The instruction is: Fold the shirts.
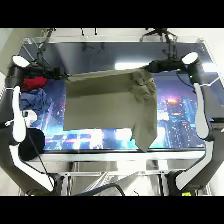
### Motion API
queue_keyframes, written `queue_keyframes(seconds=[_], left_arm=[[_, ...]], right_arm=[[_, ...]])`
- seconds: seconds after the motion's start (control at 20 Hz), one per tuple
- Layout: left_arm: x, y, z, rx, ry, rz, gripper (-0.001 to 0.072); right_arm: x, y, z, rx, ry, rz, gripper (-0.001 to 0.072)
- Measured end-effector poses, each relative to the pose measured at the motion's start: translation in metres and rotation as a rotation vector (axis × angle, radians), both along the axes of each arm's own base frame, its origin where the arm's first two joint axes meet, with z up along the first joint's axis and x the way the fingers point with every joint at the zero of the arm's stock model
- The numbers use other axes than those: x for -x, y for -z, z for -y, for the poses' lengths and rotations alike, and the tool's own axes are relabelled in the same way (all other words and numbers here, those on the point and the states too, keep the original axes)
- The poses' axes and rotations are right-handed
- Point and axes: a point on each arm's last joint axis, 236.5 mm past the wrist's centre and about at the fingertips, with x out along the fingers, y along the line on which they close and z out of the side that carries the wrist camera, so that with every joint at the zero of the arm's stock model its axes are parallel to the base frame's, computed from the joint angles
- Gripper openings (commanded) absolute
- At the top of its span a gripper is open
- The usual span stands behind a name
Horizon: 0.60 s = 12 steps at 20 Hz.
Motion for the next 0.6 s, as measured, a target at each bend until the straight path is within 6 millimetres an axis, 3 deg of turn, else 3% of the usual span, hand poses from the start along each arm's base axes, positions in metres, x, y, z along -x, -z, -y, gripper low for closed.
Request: queue_keyframes(seconds=[0.05,0.1,0.15,0.2,0.4,0.5,0.6], left_arm=[[-0.005,0.006,-0.001,-0.002,0.003,-0.004,0.0587],[-0.008,0.010,-0.002,-0.001,0.005,-0.014,0.0675],[-0.009,0.011,-0.001,0.003,0.007,-0.022,0.0675],[-0.008,0.012,-0.002,0.005,0.011,-0.028,0.0675],[0.011,0.000,-0.014,0.016,0.017,-0.087,0.0674],[0.034,0.002,-0.028,0.011,0.019,-0.179,0.0673],[0.066,0.015,-0.043,-0.002,0.004,-0.315,0.0674]], right_arm=[[-0.003,0.005,0.001,-0.004,0.012,-0.001,0.0190],[-0.005,0.006,0.003,-0.014,0.024,-0.007,0.0191],[-0.006,0.007,0.008,-0.023,0.040,-0.017,0.0213],[-0.005,0.004,0.015,-0.031,0.055,-0.026,0.0315],[0.014,-0.020,0.064,-0.053,0.118,-0.087,0.0323],[0.037,-0.026,0.091,-0.068,0.127,-0.160,0.0323],[0.068,-0.019,0.112,-0.088,0.126,-0.275,0.0323]])
